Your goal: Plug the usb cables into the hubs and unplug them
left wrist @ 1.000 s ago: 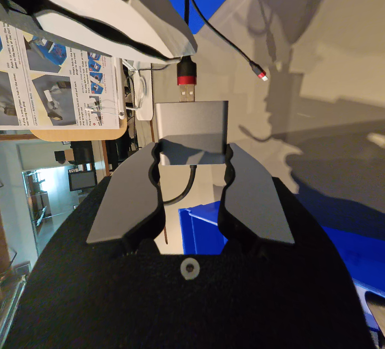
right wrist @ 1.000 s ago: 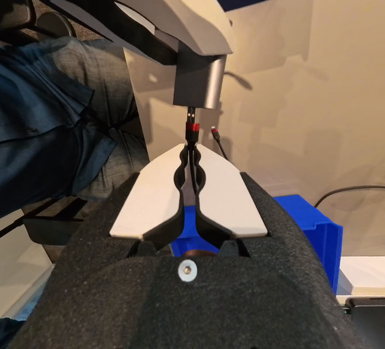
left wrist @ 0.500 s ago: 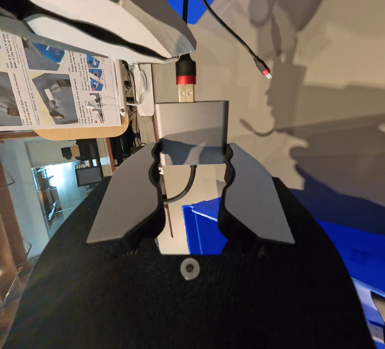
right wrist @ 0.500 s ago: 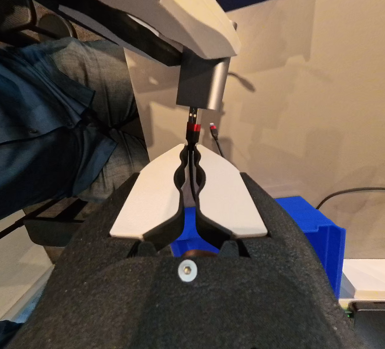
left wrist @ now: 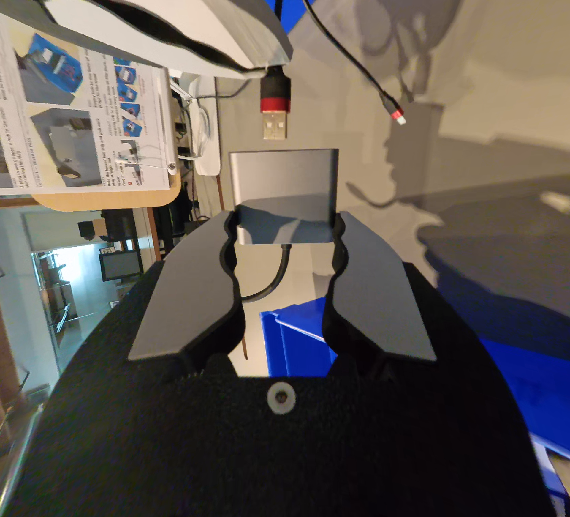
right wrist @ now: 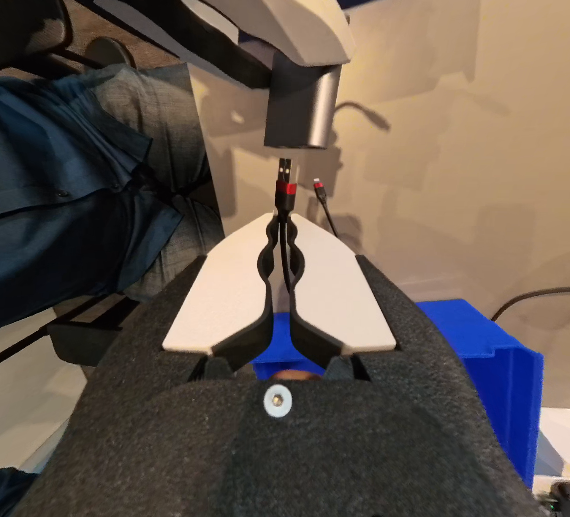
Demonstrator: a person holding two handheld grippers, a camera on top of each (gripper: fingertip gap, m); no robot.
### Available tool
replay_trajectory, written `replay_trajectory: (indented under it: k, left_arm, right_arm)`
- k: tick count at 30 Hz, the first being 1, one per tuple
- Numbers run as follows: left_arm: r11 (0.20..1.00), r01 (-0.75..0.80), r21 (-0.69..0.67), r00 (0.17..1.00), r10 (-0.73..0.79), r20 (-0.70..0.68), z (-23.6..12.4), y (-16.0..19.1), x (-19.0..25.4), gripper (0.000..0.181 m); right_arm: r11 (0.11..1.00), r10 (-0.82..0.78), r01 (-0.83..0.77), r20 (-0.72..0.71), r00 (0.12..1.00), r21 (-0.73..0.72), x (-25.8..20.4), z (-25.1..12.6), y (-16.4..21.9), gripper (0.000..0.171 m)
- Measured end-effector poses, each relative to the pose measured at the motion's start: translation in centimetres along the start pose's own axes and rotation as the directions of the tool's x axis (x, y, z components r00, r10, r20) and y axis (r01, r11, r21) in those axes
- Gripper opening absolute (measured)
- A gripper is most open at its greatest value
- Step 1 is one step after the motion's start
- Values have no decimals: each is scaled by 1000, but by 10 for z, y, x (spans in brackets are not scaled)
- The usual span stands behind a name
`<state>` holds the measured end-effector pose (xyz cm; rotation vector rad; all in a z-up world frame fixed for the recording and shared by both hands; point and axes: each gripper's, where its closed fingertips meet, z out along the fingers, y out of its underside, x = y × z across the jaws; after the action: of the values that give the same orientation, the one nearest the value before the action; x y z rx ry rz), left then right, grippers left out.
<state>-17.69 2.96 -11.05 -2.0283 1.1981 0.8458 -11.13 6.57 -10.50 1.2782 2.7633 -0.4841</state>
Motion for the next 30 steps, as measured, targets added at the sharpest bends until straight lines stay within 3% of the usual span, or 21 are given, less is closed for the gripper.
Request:
replay_trajectory:
  k: [8, 15, 26, 30]
  left_arm:
    - [999, 35, 9, 989, -33, -142, 10, 1, 23, 60]
    - [997, 71, 18, 981, -67, -182, 10, 3, 32, 61]
    - [993, 106, 51, 980, -96, -175, 4, 1, 30, 61]
    - [992, 113, 57, 980, -101, -174, 2, 2, 32, 61]
  right_arm:
    - [986, 109, -105, 20, 994, -130, 32, 51, 33, 4]
    - [972, 159, -144, 70, 985, -186, 48, 92, 50, 4]
    - [982, 84, -65, 102, 991, -178, 57, 133, 61, 5]
    - [991, -10, 19, 68, 998, -132, 57, 133, 61, 29]
